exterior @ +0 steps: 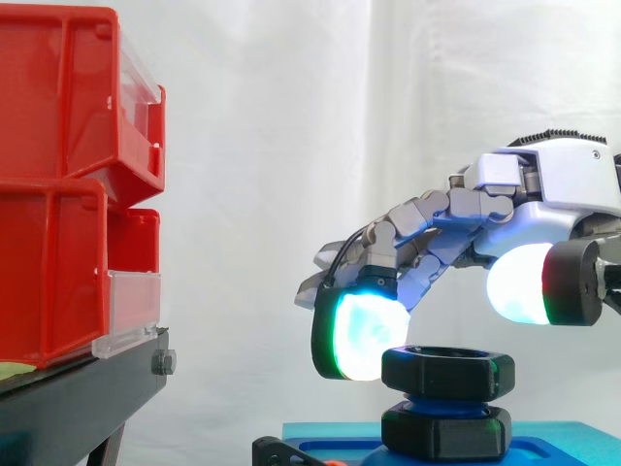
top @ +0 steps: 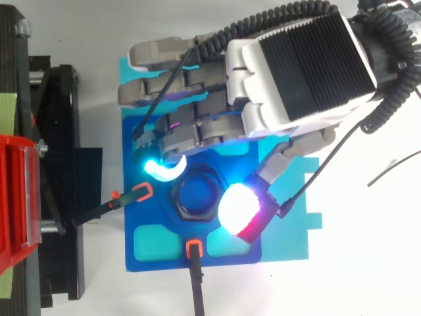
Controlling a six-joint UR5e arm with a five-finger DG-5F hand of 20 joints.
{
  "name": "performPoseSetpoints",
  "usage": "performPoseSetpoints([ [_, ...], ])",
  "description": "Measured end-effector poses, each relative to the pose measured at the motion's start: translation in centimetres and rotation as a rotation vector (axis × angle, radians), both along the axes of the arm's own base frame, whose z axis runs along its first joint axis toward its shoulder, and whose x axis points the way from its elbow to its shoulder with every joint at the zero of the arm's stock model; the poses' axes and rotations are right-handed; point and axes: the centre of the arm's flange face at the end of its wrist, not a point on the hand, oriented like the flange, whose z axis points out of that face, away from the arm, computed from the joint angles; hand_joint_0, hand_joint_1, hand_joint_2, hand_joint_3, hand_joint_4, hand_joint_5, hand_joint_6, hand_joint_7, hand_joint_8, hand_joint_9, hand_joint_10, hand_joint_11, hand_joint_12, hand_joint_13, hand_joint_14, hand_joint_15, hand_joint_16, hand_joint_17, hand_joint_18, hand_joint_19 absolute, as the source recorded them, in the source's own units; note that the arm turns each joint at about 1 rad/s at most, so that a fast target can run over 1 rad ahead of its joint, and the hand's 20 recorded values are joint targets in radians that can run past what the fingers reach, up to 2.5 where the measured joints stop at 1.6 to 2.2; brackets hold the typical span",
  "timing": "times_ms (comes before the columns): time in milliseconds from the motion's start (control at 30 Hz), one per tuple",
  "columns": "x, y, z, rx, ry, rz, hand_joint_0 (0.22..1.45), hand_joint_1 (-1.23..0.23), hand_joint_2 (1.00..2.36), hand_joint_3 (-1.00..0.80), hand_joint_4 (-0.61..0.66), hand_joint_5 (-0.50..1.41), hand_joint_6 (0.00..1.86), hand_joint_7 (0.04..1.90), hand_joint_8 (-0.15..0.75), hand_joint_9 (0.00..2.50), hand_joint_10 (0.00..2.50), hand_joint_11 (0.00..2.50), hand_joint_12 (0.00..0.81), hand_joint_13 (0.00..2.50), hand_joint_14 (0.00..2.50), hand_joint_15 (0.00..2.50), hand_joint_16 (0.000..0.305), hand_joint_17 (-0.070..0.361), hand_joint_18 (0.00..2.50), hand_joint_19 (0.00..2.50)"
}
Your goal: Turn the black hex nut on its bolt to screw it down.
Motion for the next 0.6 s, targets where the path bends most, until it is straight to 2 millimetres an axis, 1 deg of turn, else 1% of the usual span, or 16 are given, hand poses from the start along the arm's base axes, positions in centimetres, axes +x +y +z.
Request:
performPoseSetpoints([
  [167, -0.3, -1.0, 0.3, -0.004, -0.008, 0.015, 0.5, -0.34, 1.0, -0.5, 0.21, -0.14, 0.7, 0.92, 0.249, 0.7, 0.01, 0.24, 0.285, 0.29, 0.0, 0.02, 0.032, 0.071, 0.0, 0.02],
  [267, 0.1, -1.2, 1.5, -0.008, -0.027, 0.029, 0.5, -0.34, 1.0, -0.5, 0.21, -0.14, 0.7, 0.93, 0.248, 0.7, 0.01, 0.24, 0.285, 0.29, 0.0, 0.02, 0.032, 0.071, 0.0, 0.02],
  [400, 0.5, -0.8, 2.6, -0.009, -0.034, 0.041, 0.5, -0.34, 1.0, -0.5, 0.21, -0.14, 0.7, 0.92, 0.248, 0.7, 0.01, 0.24, 0.286, 0.29, 0.0, 0.03, 0.032, 0.072, 0.0, 0.02],
  [600, 1.0, 0.4, 3.0, -0.027, -0.051, 0.055, 0.51, -0.35, 1.0, -0.5, 0.21, -0.14, 0.69, 0.92, 0.248, 0.7, 0.01, 0.24, 0.285, 0.29, 0.0, 0.03, 0.032, 0.072, 0.0, 0.04],
])
